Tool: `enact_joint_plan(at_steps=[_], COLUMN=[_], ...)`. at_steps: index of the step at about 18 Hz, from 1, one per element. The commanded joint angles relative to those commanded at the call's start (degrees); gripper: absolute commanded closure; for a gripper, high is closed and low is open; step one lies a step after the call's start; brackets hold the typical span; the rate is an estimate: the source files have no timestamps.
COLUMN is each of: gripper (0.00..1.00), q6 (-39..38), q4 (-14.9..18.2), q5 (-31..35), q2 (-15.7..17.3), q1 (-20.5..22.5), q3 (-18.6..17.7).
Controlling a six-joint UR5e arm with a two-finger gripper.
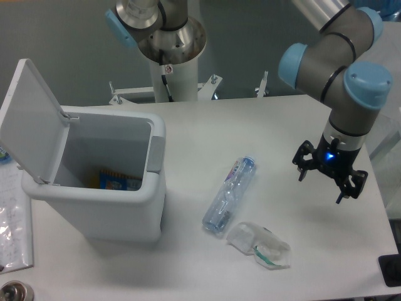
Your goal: Open the trash can
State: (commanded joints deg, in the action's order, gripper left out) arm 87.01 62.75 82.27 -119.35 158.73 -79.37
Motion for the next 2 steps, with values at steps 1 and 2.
enact_joint_plan(at_steps=[1,2], gripper=[0.0,0.0], q6=[0.0,0.0], q4=[0.0,0.0], q5=[0.0,0.0], q2=[-0.18,-0.27], q1=[0.0,-0.09], q3=[0.09,0.09])
